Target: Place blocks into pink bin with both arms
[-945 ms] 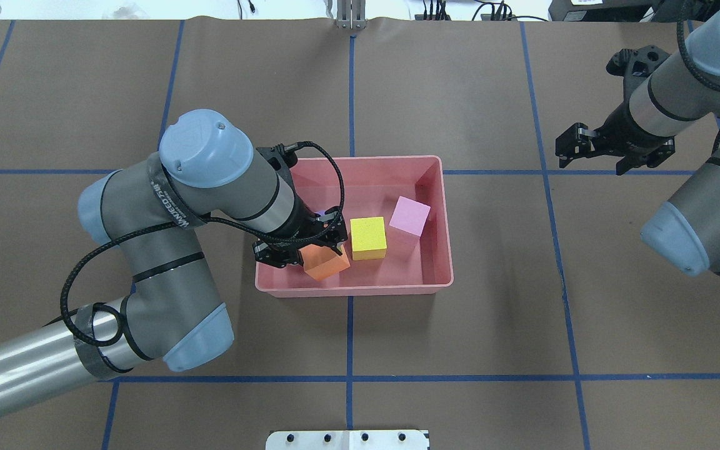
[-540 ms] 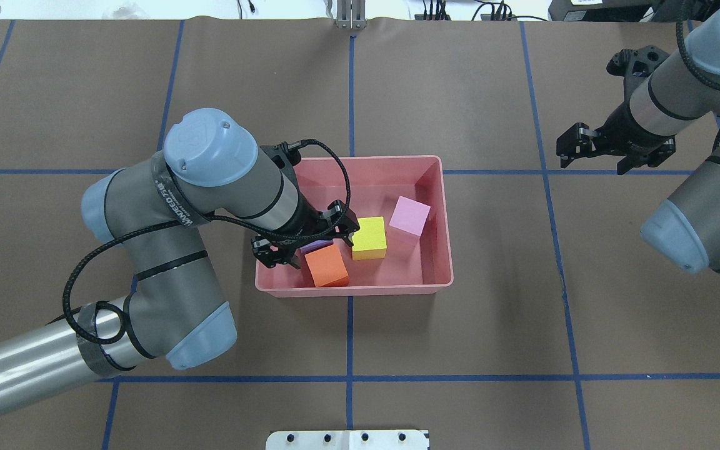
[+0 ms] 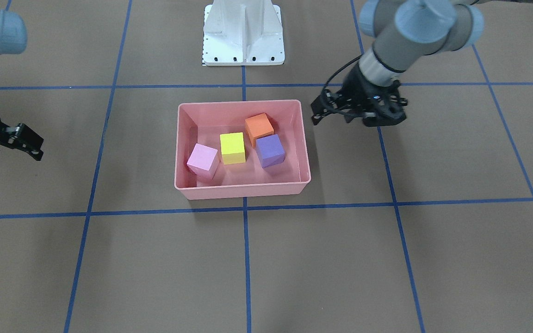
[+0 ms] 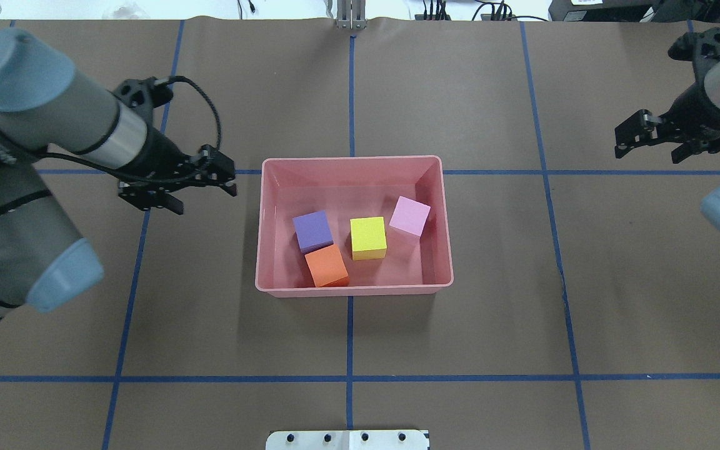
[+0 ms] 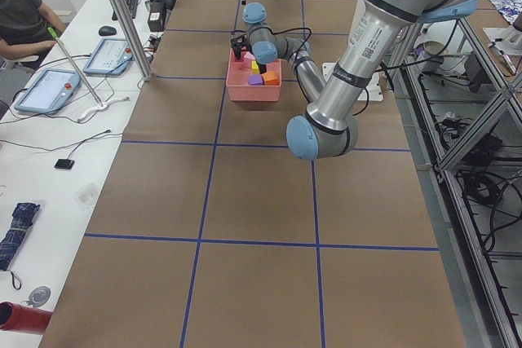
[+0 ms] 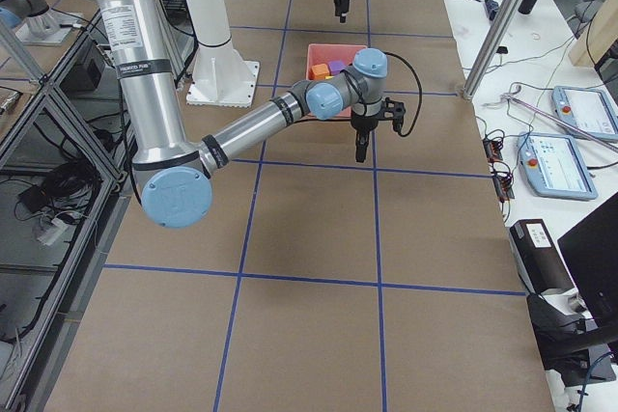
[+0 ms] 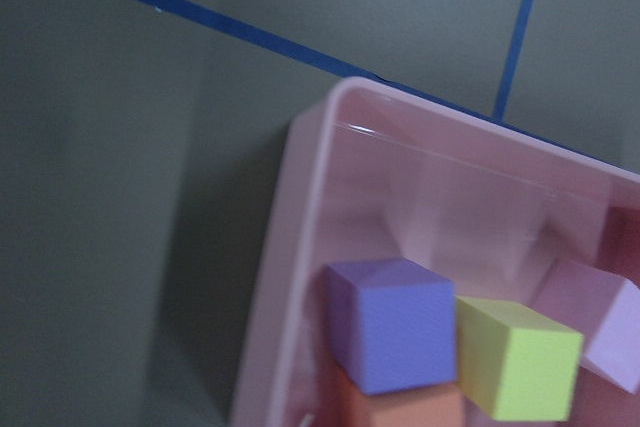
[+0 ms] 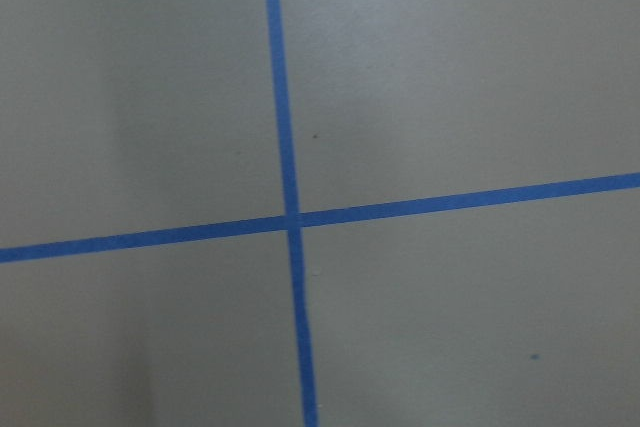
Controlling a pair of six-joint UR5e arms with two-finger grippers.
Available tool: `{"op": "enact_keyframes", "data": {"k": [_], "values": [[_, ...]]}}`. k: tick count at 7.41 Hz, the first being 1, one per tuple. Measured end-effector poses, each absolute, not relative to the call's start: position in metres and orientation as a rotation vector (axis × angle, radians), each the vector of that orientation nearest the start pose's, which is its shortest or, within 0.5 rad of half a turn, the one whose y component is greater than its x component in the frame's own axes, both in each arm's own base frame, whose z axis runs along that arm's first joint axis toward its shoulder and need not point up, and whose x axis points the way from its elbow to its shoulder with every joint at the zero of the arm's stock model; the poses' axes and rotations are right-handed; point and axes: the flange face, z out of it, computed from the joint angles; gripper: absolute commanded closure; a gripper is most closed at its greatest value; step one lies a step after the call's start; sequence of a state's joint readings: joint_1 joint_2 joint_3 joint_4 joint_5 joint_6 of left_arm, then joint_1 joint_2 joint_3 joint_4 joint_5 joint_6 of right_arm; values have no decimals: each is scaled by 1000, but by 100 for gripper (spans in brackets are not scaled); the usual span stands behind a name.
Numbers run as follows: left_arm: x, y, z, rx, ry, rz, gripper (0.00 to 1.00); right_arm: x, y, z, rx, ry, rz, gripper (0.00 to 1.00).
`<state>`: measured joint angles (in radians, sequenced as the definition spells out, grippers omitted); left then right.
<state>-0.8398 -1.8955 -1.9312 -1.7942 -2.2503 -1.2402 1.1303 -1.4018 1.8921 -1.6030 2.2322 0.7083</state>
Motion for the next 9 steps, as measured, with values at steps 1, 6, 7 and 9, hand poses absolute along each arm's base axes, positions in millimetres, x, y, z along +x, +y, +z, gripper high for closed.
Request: {"op": "enact_keyframes", "data": {"k": [1,6,7,9], "values": [[258,-465,340,32,1023,-73,1,-129,-517,447,20,-794,78,0],[1,-480,560,206,790,201,0,16,-480,570,46,-822,-21,0],[-20,-479,587,190,775,209,0,29,-473,587,45,-820,-32,0],[-32,-478,613,142,770,195,0,47,-465,610,35,-818,-23,0]]}}
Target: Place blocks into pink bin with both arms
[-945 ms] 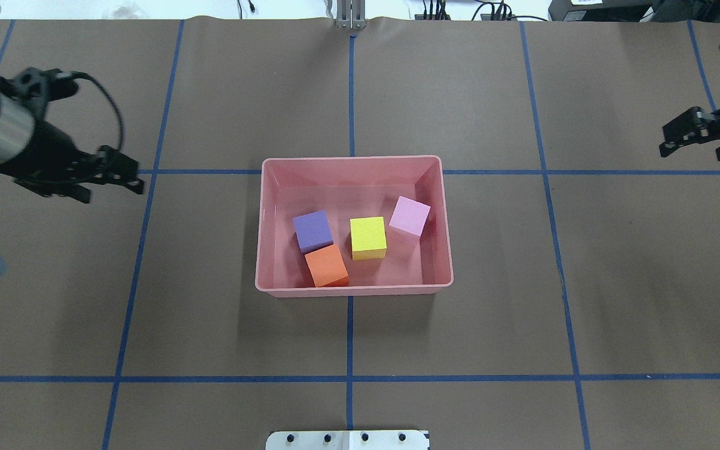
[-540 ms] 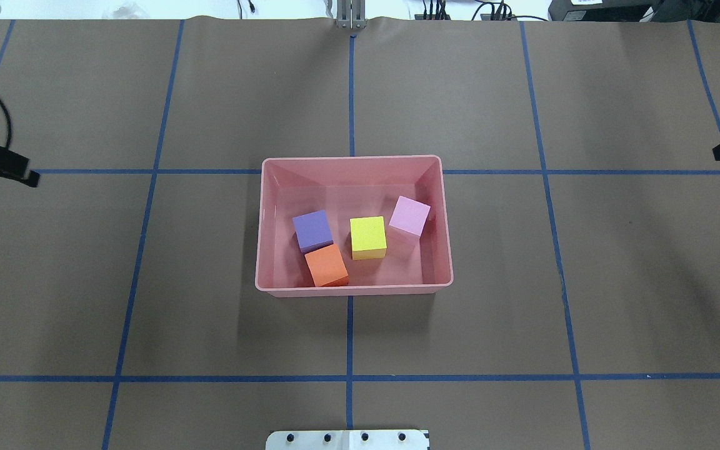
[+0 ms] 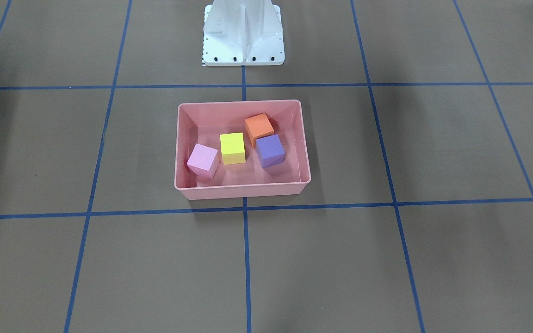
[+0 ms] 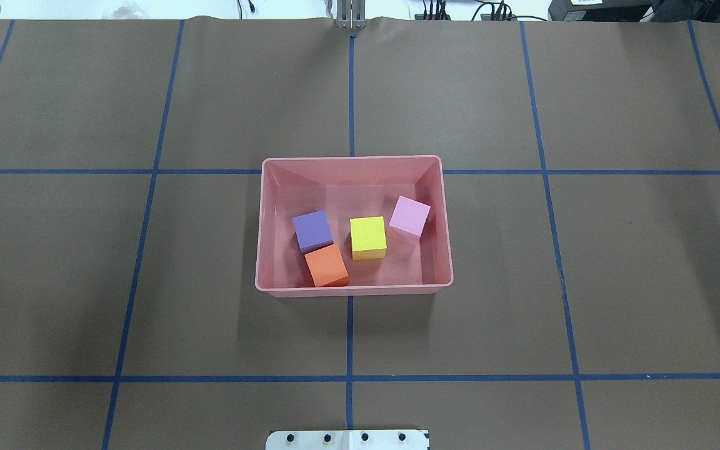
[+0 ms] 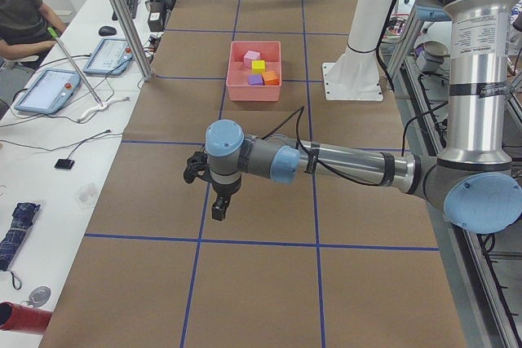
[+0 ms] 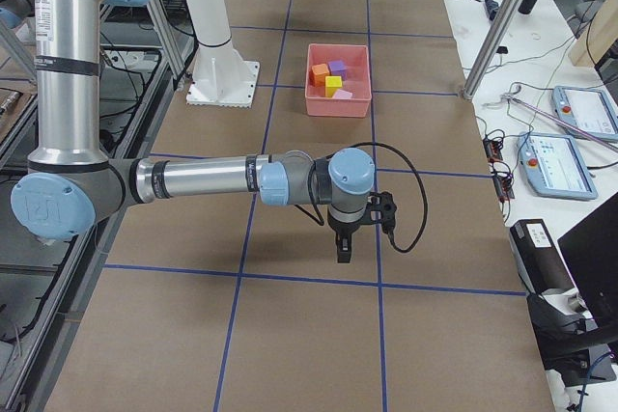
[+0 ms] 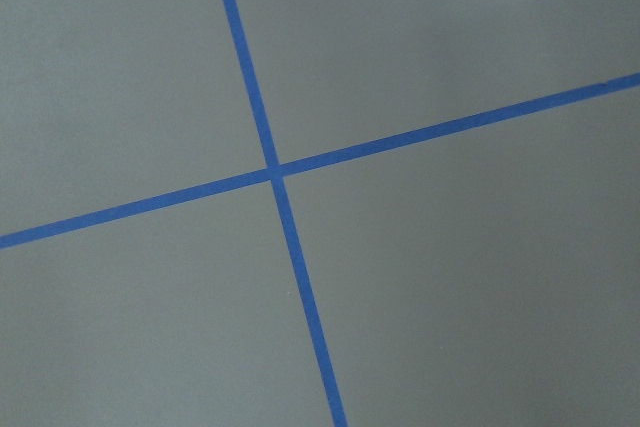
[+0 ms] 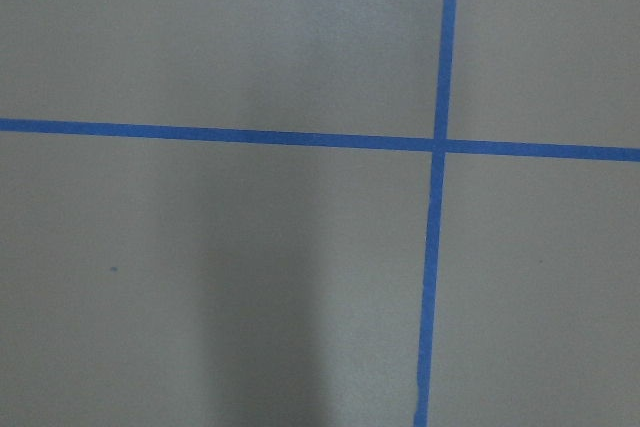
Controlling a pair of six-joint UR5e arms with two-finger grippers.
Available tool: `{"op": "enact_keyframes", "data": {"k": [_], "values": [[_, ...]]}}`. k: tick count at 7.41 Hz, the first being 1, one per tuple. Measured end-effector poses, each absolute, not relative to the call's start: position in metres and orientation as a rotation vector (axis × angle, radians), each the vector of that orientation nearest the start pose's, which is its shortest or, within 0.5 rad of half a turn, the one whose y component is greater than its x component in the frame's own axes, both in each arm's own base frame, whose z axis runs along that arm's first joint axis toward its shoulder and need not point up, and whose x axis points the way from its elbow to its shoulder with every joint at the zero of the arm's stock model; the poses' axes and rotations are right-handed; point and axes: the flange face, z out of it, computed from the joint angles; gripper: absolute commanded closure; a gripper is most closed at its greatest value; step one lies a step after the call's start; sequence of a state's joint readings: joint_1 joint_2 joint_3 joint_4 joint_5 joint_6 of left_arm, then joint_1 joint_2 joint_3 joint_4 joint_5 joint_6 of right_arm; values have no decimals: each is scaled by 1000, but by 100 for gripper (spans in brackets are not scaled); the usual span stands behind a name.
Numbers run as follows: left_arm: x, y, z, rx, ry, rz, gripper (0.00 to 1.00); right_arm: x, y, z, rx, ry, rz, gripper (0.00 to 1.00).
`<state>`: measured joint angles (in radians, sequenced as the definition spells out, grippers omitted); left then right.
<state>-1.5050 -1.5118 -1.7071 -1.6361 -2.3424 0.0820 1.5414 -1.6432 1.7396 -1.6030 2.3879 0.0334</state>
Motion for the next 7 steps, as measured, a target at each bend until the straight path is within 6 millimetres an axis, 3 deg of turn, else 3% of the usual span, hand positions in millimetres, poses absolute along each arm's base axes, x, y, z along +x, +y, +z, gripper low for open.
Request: {"op": "enact_keyframes", "data": {"k": [7], "values": [[-47,-480,620,55,775,124,0,57,-455,633,10,-826,4,0]]}}
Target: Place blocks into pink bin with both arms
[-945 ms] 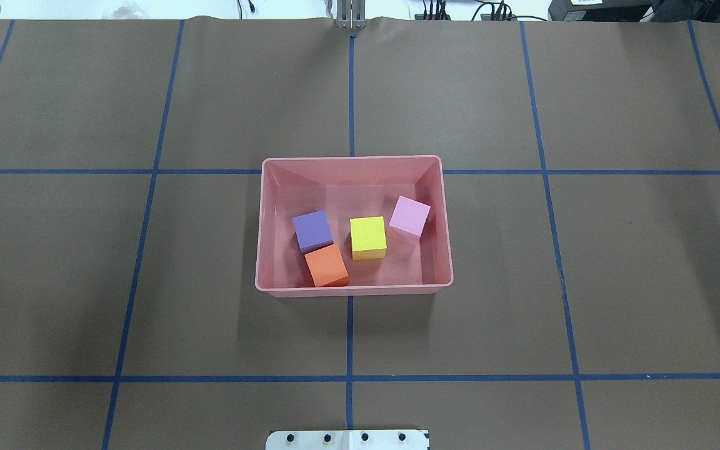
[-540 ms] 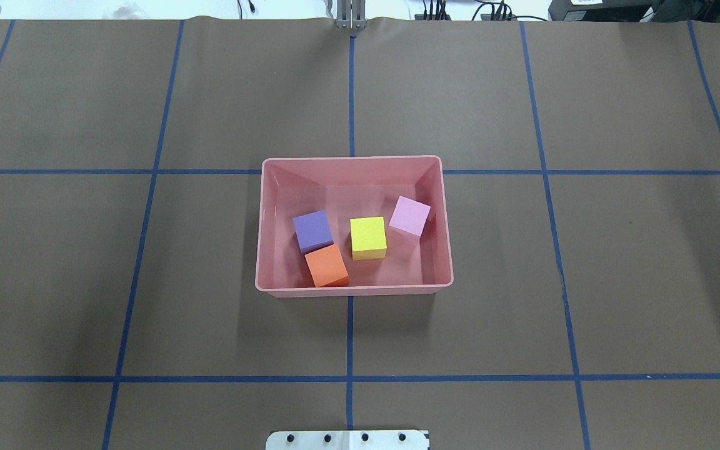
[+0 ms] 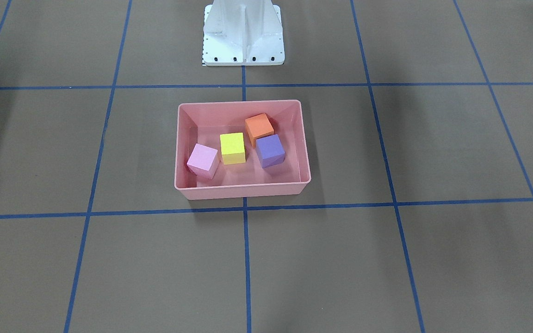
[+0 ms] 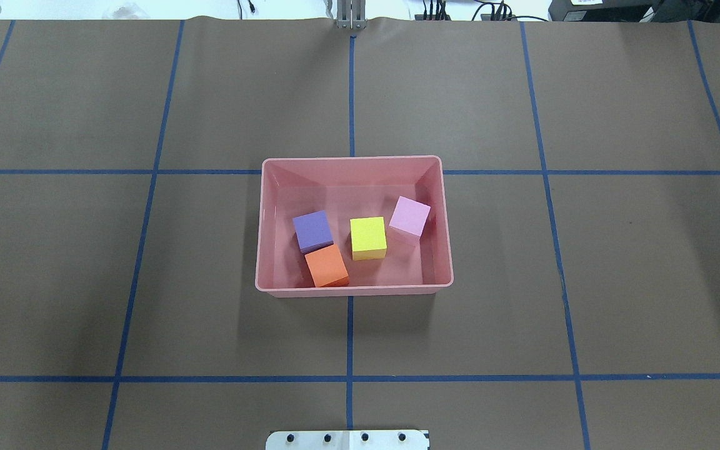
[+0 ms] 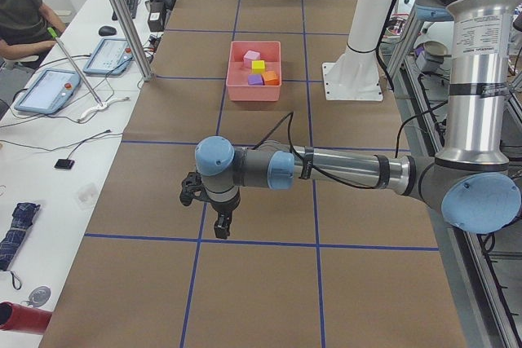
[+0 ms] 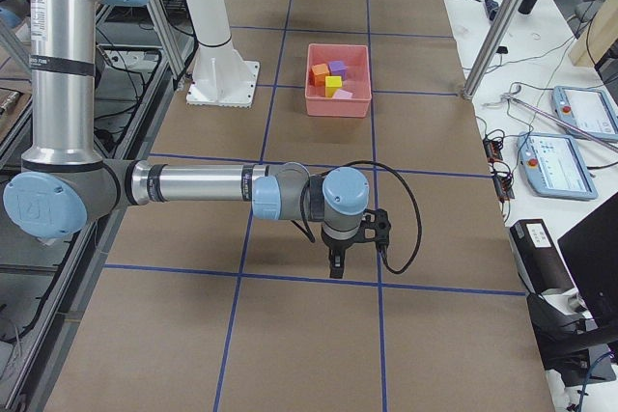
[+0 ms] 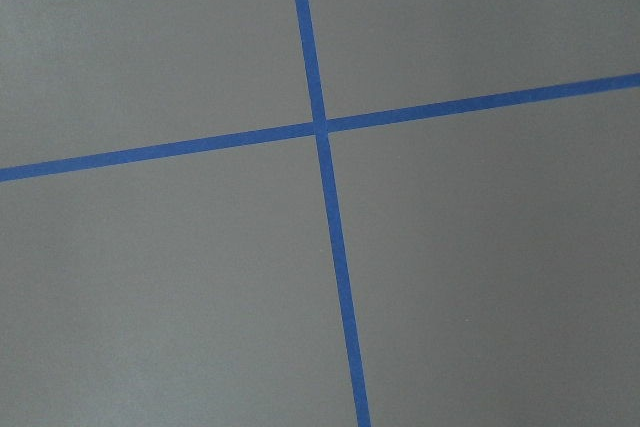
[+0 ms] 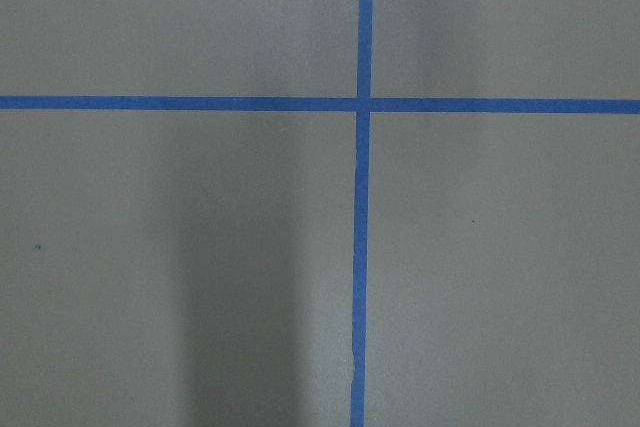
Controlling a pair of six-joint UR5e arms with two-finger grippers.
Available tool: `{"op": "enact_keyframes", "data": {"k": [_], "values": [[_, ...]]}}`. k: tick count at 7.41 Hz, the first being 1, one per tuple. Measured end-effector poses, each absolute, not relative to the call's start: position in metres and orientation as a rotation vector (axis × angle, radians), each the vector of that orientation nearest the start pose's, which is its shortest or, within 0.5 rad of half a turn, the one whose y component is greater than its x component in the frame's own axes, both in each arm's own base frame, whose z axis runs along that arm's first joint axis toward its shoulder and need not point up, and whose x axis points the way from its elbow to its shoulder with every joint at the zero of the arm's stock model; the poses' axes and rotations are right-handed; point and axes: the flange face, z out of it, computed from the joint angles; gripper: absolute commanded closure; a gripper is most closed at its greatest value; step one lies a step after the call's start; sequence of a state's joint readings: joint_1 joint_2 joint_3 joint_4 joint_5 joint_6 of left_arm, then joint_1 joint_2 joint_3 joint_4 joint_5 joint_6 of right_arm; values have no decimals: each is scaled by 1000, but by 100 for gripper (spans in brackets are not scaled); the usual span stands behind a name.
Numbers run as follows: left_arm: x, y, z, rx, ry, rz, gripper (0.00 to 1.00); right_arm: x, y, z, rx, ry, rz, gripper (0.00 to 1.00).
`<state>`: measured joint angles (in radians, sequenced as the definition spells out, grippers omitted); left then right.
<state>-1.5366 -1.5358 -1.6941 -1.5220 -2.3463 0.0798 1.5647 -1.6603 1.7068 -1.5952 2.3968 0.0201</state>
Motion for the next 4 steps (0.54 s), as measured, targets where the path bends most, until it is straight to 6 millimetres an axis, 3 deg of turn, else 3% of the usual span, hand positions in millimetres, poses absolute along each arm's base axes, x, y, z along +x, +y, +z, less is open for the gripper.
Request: {"op": "enact_keyframes", "data": {"k": [4], "values": [[-60,-470,626,56,774,97,0,58,-454,638,3,-813,10,0]]}}
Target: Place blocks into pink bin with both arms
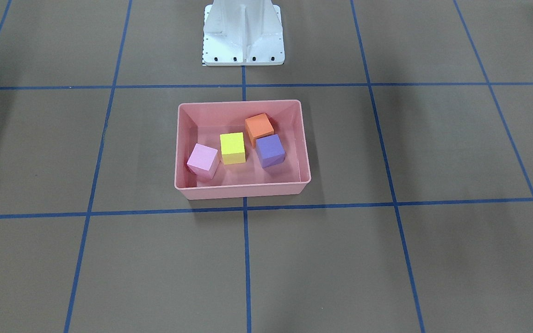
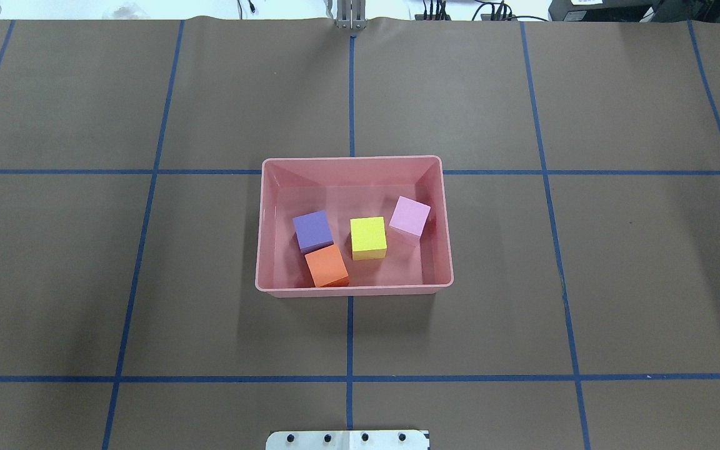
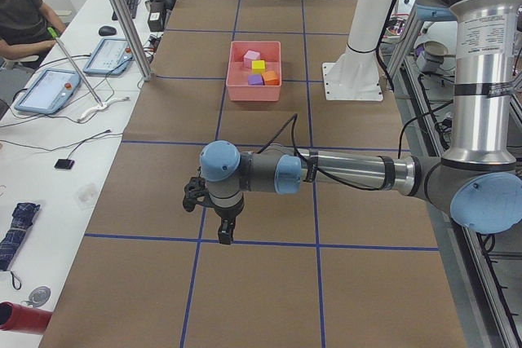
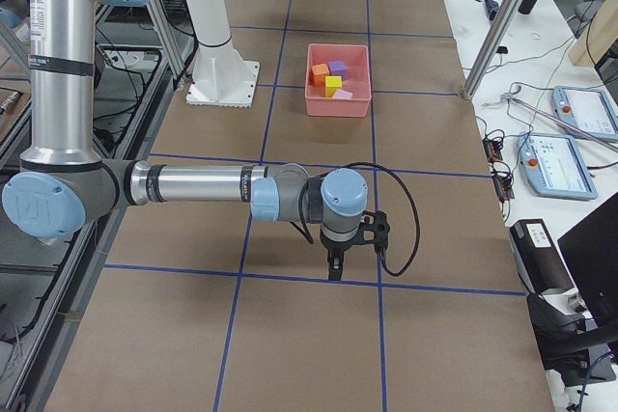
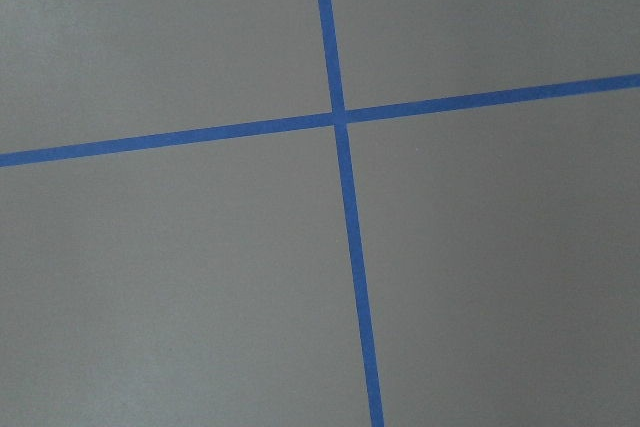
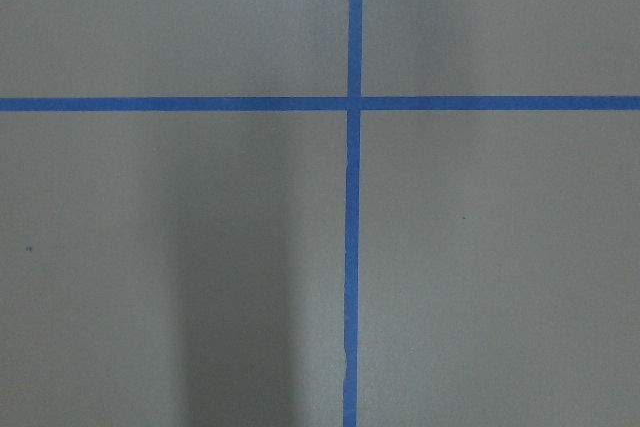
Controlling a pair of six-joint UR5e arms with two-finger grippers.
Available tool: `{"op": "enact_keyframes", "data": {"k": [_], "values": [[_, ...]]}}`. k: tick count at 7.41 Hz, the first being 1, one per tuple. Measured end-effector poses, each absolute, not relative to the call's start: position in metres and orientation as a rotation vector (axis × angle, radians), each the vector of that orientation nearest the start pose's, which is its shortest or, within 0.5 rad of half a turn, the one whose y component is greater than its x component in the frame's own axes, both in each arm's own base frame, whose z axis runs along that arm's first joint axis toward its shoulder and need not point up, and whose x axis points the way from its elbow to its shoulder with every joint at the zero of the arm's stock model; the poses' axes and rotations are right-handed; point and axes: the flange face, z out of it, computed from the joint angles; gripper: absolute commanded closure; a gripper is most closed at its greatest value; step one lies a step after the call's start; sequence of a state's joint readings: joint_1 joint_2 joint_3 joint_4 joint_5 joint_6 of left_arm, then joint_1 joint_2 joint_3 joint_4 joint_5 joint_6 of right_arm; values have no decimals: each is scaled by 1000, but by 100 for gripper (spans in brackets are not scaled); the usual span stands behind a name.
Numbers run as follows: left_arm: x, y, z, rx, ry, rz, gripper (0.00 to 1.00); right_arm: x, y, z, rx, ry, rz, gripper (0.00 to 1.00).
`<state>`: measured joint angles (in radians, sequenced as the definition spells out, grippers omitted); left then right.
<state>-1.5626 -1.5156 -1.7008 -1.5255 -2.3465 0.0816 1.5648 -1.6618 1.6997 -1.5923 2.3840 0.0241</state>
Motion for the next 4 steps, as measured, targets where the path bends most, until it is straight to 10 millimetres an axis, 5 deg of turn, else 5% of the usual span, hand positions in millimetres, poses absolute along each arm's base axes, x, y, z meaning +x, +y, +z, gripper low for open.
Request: {"op": "enact_keyframes", "data": {"k": [4], "values": [[-65,-467,627,29,822,61,0,58,-455,639,-1,-815,13,0]]}}
